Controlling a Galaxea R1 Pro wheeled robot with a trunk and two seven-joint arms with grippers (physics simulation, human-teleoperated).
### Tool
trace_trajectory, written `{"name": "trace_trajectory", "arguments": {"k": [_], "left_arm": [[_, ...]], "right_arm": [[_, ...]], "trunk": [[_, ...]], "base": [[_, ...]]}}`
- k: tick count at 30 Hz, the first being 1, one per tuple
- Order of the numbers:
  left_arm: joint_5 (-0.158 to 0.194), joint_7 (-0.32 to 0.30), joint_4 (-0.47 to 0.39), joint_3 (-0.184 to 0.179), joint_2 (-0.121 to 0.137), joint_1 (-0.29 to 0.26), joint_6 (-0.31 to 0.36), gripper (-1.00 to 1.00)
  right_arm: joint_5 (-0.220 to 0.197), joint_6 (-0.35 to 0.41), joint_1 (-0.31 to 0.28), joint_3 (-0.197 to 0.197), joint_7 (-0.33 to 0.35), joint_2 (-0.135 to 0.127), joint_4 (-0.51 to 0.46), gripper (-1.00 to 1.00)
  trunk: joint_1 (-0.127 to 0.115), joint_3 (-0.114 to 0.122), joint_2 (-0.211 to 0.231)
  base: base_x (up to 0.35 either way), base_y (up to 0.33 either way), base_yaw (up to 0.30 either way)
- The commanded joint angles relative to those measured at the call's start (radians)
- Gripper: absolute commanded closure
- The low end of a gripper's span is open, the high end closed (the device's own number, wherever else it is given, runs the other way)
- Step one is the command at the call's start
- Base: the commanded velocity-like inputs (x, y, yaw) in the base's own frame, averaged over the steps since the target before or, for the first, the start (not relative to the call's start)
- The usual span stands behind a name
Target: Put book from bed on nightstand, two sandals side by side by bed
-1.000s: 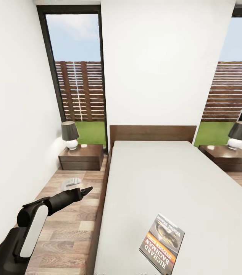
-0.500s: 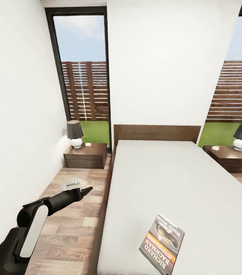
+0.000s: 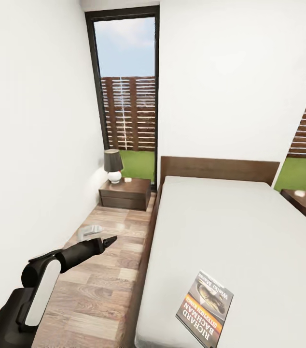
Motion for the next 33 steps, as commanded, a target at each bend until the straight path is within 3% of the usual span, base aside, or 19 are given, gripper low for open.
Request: {"name": "trace_trajectory", "arguments": {"k": [1, 24, 33], "left_arm": [[-0.004, -0.007, 0.0, 0.001, 0.0, -0.001, 0.005, -1.0], [-0.003, -0.008, 0.0, 0.006, 0.002, -0.001, 0.006, -1.0], [-0.002, -0.008, 0.0, 0.007, 0.003, -0.002, 0.007, -1.0]], "right_arm": [[-0.005, 0.01, -0.001, 0.003, 0.003, 0.0, 0.0, 1.0], [-0.005, 0.009, -0.001, 0.003, 0.003, 0.0, -0.001, 1.0], [-0.005, 0.008, -0.001, 0.003, 0.003, 0.0, 0.0, 1.0]], "trunk": [[0.001, -0.003, -0.002], [0.001, -0.023, -0.002], [0.001, -0.026, -0.002]], "base": [[-0.004, 0.0, 0.26], [-0.002, 0.0, 0.254], [-0.128, 0.079, 0.095]]}}
